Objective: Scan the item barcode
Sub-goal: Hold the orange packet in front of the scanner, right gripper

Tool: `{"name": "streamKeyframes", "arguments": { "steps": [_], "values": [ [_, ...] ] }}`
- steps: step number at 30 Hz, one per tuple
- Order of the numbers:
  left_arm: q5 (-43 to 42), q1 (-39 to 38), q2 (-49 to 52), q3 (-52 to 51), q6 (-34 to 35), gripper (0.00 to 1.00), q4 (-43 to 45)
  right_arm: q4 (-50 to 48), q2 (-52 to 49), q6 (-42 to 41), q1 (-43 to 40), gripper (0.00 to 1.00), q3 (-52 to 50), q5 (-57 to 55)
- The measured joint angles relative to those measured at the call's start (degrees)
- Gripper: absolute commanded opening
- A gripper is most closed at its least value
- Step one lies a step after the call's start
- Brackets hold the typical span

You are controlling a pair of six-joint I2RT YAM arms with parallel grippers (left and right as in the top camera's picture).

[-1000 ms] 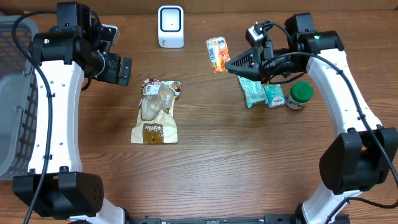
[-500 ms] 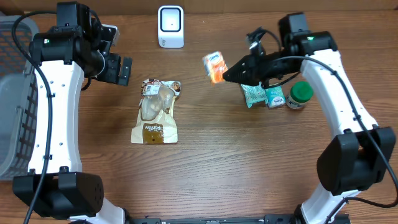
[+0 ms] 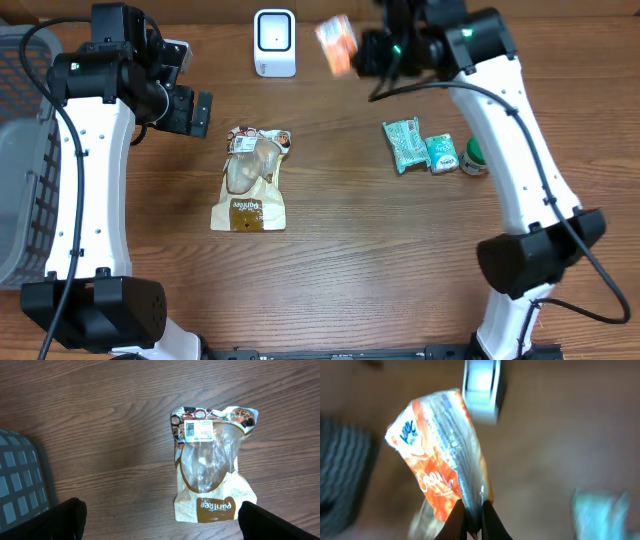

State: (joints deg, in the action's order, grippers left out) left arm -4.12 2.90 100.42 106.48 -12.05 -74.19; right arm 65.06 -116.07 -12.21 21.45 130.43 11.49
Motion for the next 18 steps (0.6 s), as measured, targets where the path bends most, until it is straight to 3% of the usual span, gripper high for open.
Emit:
{"name": "streamKeyframes", "arguments": {
  "steps": [8,18],
  "values": [
    [0.0,0.0,0.0,0.0,0.0,1.0,0.0,-27.0,-9.3,9.0,9.8,0.04,2.0,-27.7],
    [0.0,0.0,0.0,0.0,0.0,1.0,0.0,-49.3,-25.5,30.3,12.3,0.04,1.9,-38.7]
  ]
}}
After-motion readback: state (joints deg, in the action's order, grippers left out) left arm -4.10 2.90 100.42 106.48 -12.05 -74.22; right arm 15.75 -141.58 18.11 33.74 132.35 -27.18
